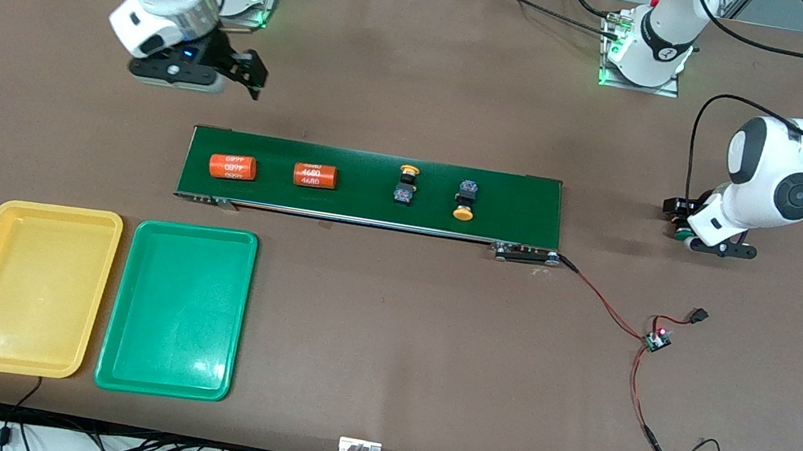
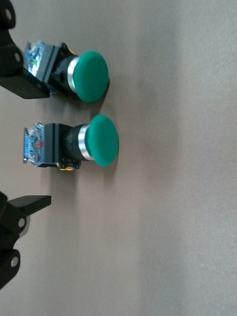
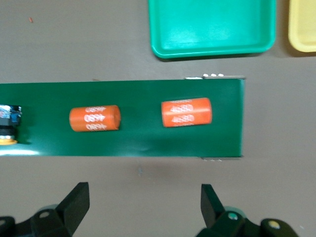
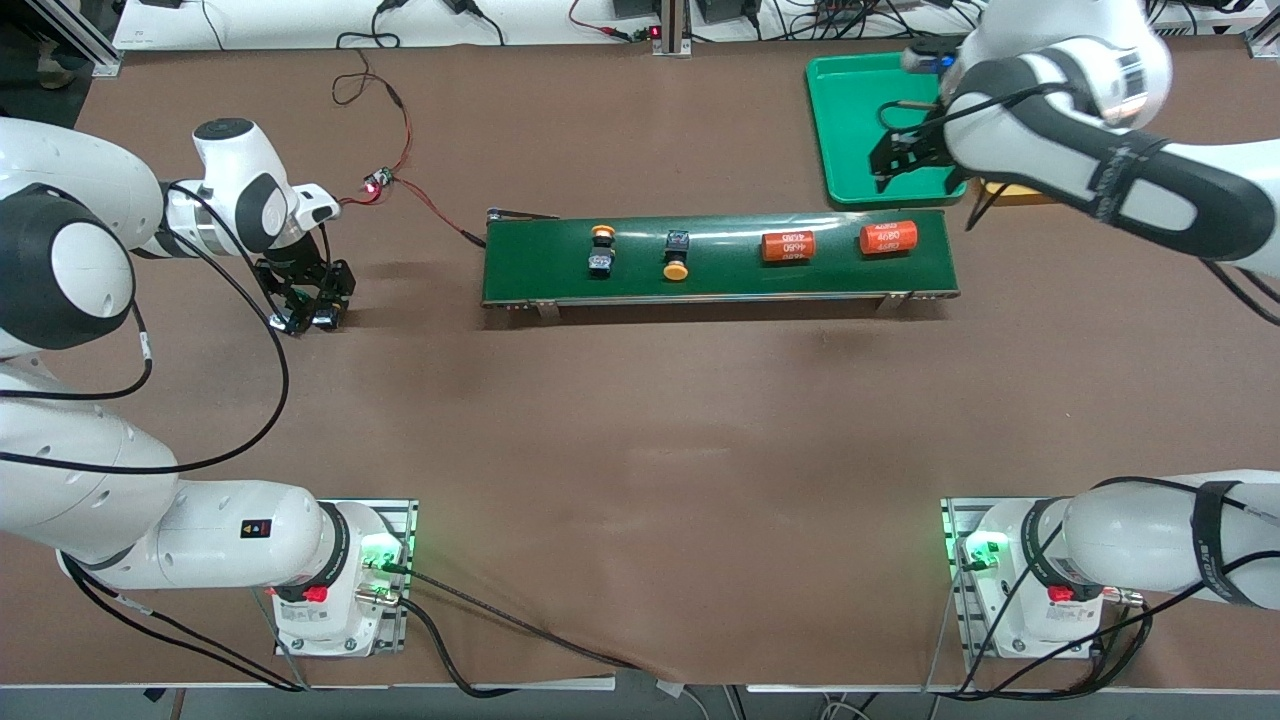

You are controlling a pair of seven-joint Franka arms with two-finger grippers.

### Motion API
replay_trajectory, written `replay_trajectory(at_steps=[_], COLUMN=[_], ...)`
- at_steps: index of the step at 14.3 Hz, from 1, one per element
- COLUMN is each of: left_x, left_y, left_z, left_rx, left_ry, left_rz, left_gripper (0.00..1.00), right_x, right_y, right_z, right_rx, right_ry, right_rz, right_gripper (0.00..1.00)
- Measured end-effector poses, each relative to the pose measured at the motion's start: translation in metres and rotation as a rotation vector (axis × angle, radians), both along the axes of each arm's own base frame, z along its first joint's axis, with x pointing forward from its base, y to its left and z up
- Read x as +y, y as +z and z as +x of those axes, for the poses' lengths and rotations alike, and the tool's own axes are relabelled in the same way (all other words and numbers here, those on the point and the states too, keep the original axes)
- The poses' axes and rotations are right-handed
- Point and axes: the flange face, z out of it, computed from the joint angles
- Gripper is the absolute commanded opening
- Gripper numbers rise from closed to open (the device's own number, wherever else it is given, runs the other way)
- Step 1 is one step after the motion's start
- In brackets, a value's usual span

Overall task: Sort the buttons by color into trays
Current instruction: 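Place the green button on the belt while the right gripper grasps a yellow button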

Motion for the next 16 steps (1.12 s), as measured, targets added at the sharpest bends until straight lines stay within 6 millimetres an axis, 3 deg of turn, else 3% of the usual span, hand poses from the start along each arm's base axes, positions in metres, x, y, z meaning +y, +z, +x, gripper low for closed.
replay_trajectory(at_steps=[2,4,6,9,11,14,16], left_x=[0.000,0.000,0.000,0.000,-0.007,-0.048,-0.100], left_y=[-0.006,-0.010,-0.013,-0.005,0.012,0.060,0.086], left_z=[-0.001,-0.002,-0.002,0.004,0.015,0.051,0.070], left_rx=[0.007,0.013,0.013,0.007,0.037,0.037,0.005], left_ry=[-0.001,-0.001,-0.002,-0.003,-0.015,-0.085,-0.120], left_rz=[0.000,0.000,0.000,0.002,0.000,-0.010,-0.047], left_gripper=[0.60,0.42,0.31,0.31,0.31,0.30,0.30], right_x=[0.003,0.008,0.019,0.045,0.067,0.093,0.106], right_y=[-0.018,-0.040,-0.059,-0.077,-0.084,-0.090,-0.094], right_z=[0.012,0.019,0.021,0.014,0.005,-0.001,0.002], right_rx=[-0.010,0.003,0.021,0.036,0.027,0.009,0.011], right_ry=[-0.002,0.002,0.003,-0.023,-0.029,-0.058,-0.079], right_rz=[0.019,0.030,0.037,0.044,0.036,0.009,0.012], right_gripper=[1.00,1.00,1.00,1.00,1.00,1.00,1.00])
